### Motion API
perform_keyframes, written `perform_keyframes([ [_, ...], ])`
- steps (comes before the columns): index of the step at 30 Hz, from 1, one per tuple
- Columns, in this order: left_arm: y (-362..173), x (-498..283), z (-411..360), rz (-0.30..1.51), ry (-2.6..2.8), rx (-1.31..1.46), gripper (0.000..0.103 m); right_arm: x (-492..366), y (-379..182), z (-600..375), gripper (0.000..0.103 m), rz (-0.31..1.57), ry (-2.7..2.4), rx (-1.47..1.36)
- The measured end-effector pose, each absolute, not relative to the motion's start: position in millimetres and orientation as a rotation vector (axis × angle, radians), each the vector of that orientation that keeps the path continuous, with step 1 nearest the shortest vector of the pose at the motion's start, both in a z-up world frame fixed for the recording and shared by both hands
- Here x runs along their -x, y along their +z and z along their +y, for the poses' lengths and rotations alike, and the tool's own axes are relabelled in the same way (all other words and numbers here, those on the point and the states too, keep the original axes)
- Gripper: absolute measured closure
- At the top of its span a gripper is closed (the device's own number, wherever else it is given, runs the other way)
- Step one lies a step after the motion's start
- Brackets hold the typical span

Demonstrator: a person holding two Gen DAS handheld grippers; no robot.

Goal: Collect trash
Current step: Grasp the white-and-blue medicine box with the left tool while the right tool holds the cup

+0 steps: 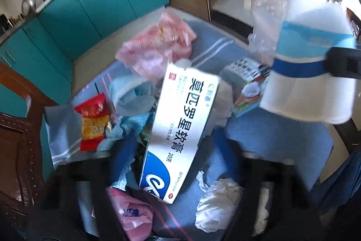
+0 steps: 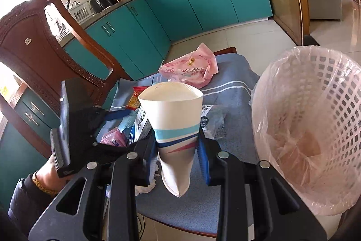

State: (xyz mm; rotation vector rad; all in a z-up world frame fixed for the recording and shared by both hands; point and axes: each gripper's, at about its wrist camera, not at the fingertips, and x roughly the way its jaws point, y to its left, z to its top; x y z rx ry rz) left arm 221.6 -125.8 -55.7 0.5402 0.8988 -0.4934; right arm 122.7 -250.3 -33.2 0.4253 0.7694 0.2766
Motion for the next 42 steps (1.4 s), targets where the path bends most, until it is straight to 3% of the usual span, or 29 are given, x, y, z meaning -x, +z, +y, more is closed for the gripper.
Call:
perform_keyframes([
  [1,-58.4,-223.0,-126.6,0.916,-0.490,-0.534,0.059,-123.5,-33.8,-249.9,0.071,0.771,0.277,-0.427],
  [6,-52.0,-215.6,-114.1,0.915,-0.519,-0.462,0.060,-123.0,-31.7,-248.1,0.071,0.764,0.286,-0.424],
  [19,57.2,-99.7,-37.0,0.581,-0.312,-0.049,0.060,-98.5,-12.7,-224.7,0.071,0.679,0.354,-0.319],
  [25,35.3,-53.7,-6.0,0.530,-0.163,0.083,0.060,-80.6,-14.4,-207.1,0.071,0.682,0.301,-0.219],
  [42,15.4,-67.1,0.7,0.601,-0.184,0.077,0.060,-63.1,-28.5,-197.2,0.071,0.699,0.232,-0.175],
])
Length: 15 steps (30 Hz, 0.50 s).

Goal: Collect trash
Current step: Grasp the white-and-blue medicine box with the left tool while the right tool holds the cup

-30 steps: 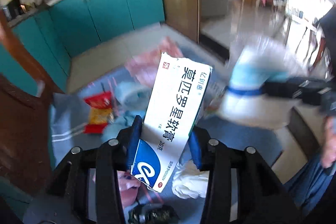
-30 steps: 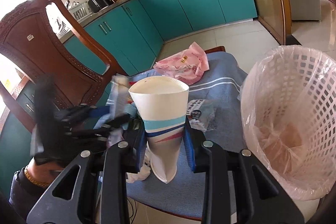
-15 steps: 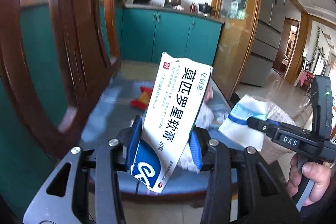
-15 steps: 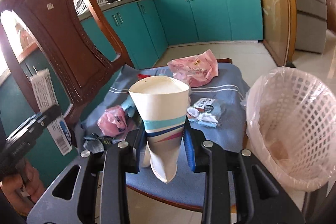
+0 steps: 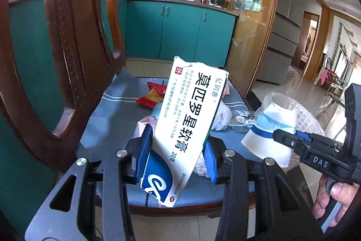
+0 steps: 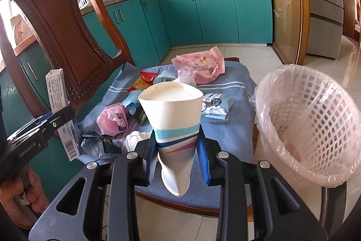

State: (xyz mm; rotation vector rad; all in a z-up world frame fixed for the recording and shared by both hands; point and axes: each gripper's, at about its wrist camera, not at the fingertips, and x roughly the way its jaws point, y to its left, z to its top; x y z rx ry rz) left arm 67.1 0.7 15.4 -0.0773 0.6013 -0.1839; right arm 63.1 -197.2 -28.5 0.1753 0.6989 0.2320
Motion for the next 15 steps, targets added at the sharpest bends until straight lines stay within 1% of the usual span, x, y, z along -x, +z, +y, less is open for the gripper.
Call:
perform_keyframes([
  [15,18.1,-65.4,-4.1,0.585,-0.192,0.072,0.060,-61.1,-29.8,-197.1,0.071,0.701,0.237,-0.167],
])
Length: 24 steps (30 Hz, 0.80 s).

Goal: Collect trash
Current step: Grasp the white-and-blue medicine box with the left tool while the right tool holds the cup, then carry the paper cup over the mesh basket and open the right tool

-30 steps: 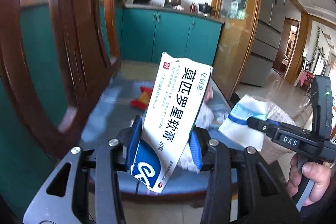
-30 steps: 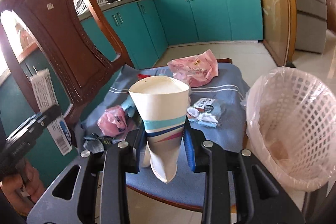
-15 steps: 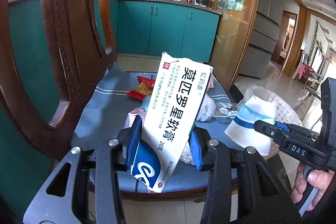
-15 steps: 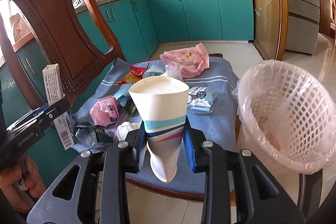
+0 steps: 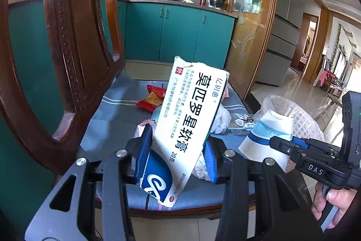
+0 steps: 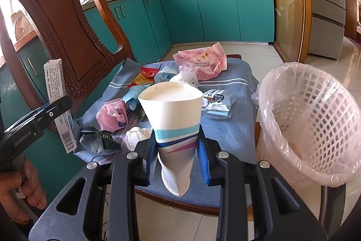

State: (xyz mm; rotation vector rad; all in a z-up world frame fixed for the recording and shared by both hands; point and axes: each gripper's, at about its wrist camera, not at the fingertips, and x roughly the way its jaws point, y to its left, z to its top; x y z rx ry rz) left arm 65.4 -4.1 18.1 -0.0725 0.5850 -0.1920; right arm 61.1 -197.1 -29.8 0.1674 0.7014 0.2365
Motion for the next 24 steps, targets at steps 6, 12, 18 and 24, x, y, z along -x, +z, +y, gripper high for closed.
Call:
perform_keyframes([
  [6,18.2,-64.4,-4.8,0.587,-0.193,0.071,0.060,-60.4,-29.7,-196.7,0.071,0.700,0.237,-0.165],
  [12,17.0,-63.9,-5.5,0.595,-0.195,0.062,0.060,-60.1,-29.3,-196.9,0.071,0.698,0.237,-0.163],
  [18,16.5,-63.2,-5.1,0.600,-0.196,0.059,0.059,-60.1,-29.2,-196.9,0.071,0.698,0.236,-0.164],
  [24,16.3,-63.0,-4.9,0.601,-0.197,0.058,0.060,-60.1,-22.9,-207.5,0.071,0.672,0.210,-0.179],
])
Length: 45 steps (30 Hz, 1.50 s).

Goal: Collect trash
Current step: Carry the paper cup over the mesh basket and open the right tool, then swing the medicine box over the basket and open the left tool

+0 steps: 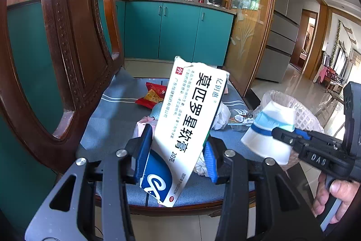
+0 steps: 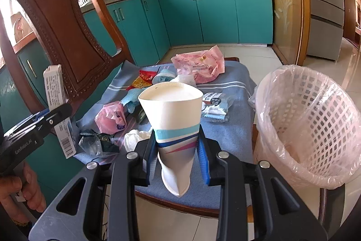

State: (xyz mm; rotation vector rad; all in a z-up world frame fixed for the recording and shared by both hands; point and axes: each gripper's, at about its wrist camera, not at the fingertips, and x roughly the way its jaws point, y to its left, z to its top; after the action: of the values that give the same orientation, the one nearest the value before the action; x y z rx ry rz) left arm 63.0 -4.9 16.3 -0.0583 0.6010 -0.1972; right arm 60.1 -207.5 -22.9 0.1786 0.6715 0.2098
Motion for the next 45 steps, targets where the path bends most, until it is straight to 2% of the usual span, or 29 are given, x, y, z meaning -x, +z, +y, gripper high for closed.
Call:
perform_keyframes([
  [8,17.0,-62.4,-5.9,0.601,-0.205,0.051,0.059,-66.7,5.6,-299.6,0.071,0.552,-0.022,-0.291],
  [10,16.9,-61.9,-6.1,0.599,-0.210,0.049,0.060,-72.2,0.8,-325.1,0.067,0.556,-0.092,-0.327],
  [12,17.2,-62.1,-7.5,0.599,-0.212,0.047,0.060,-75.8,-6.1,-345.5,0.031,0.577,-0.167,-0.365],
  [15,17.1,-62.2,-11.0,0.595,-0.217,0.039,0.060,-67.5,-4.0,-358.1,0.017,0.532,-0.210,-0.413],
  [18,14.5,-62.8,-15.3,0.599,-0.228,0.024,0.060,-63.8,2.8,-354.7,0.012,0.495,-0.212,-0.385],
  [26,14.5,-69.4,-45.9,0.626,-0.327,0.010,0.060,-56.1,4.9,-358.8,0.010,0.456,-0.214,-0.455],
  [31,25.6,-86.7,-117.9,0.651,-0.476,0.014,0.060,-42.5,10.6,-375.3,0.010,0.396,-0.271,-0.514],
  [36,48.8,-120.4,-210.2,0.645,-0.645,0.083,0.059,-11.5,20.7,-400.4,0.010,0.232,-0.386,-0.600],
  [37,51.7,-126.3,-226.5,0.646,-0.688,0.099,0.057,-6.1,22.7,-402.4,0.010,0.210,-0.398,-0.603],
  [38,54.0,-131.7,-239.1,0.649,-0.727,0.113,0.050,-2.1,24.4,-405.2,0.010,0.189,-0.411,-0.605],
  [39,55.2,-137.9,-251.1,0.655,-0.743,0.117,0.028,0.2,24.8,-407.3,0.009,0.178,-0.418,-0.607],
  [40,55.4,-141.3,-255.3,0.650,-0.729,0.120,0.021,1.3,24.6,-409.4,0.009,0.174,-0.423,-0.609],
  [45,47.0,-139.2,-217.7,0.651,-0.622,0.122,0.014,-6.2,22.3,-408.0,0.009,0.212,-0.391,-0.605],
])
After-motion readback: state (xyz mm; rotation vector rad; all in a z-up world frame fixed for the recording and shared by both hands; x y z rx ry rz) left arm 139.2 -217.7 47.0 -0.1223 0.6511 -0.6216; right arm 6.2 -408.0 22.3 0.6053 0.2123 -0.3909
